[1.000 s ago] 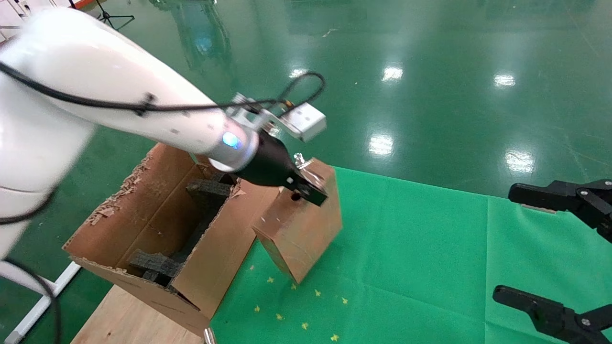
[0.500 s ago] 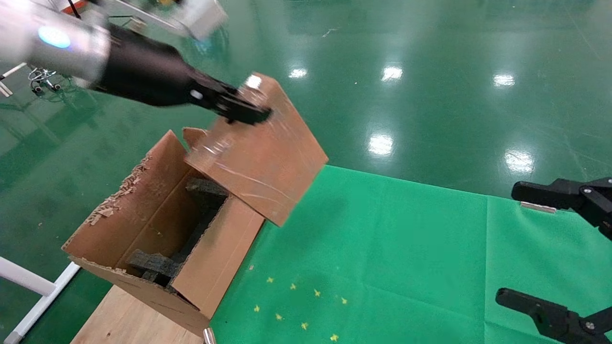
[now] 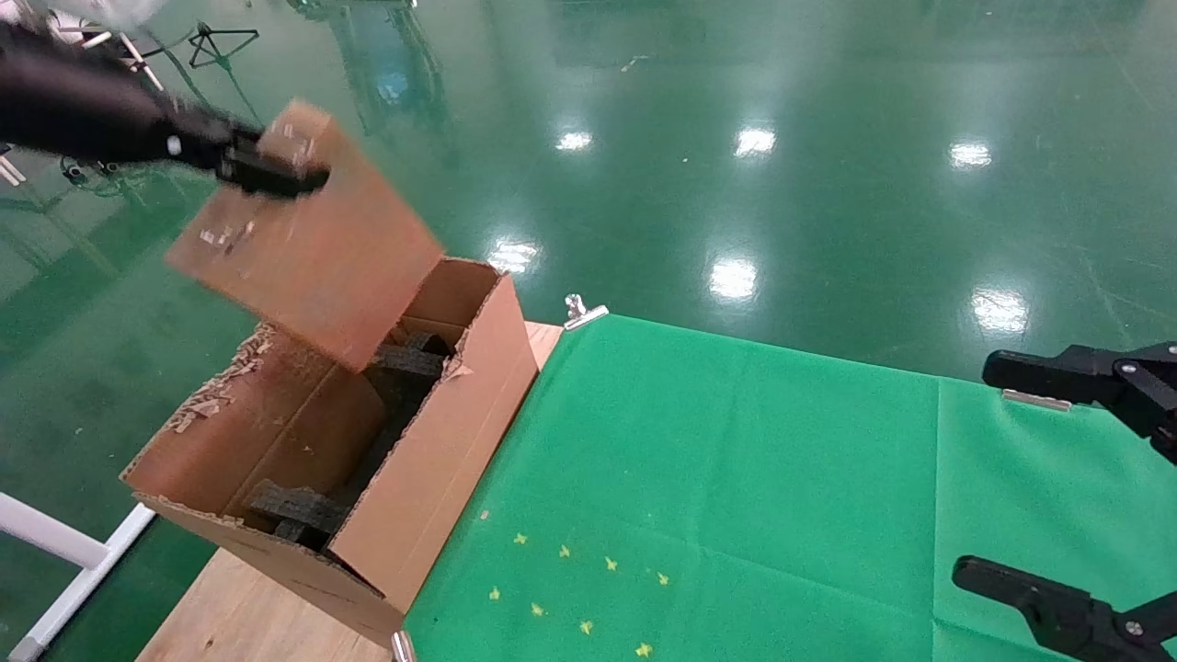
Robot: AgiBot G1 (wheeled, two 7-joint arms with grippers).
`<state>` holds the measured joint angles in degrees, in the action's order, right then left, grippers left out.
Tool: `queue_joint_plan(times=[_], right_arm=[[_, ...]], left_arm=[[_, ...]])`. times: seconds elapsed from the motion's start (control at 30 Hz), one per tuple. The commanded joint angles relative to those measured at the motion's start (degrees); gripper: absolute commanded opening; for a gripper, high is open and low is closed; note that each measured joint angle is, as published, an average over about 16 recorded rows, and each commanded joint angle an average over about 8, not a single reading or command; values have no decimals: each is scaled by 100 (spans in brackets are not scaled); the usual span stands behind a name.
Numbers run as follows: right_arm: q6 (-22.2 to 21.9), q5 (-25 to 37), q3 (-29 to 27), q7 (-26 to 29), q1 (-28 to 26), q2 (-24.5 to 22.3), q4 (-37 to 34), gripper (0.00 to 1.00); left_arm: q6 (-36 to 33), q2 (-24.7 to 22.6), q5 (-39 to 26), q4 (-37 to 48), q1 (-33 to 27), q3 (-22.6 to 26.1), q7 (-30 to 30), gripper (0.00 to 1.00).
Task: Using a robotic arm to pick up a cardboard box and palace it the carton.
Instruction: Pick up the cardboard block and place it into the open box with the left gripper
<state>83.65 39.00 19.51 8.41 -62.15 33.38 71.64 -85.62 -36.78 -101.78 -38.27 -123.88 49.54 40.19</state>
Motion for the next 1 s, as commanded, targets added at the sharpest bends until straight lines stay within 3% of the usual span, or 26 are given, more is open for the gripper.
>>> queue_joint_plan(times=[0.03, 0.47, 1.0], right_arm=[[0, 0, 0, 0, 0, 0, 0, 100], [0, 0, 1, 0, 0, 0, 0, 100], [0, -1, 1, -1, 0, 0, 0, 100]], left_arm=[[105, -27, -186, 373, 38, 105, -310, 0], [1289, -502, -612, 2298, 744, 393, -1332, 0], [3004, -947, -522, 3446, 1479, 319, -2005, 0]])
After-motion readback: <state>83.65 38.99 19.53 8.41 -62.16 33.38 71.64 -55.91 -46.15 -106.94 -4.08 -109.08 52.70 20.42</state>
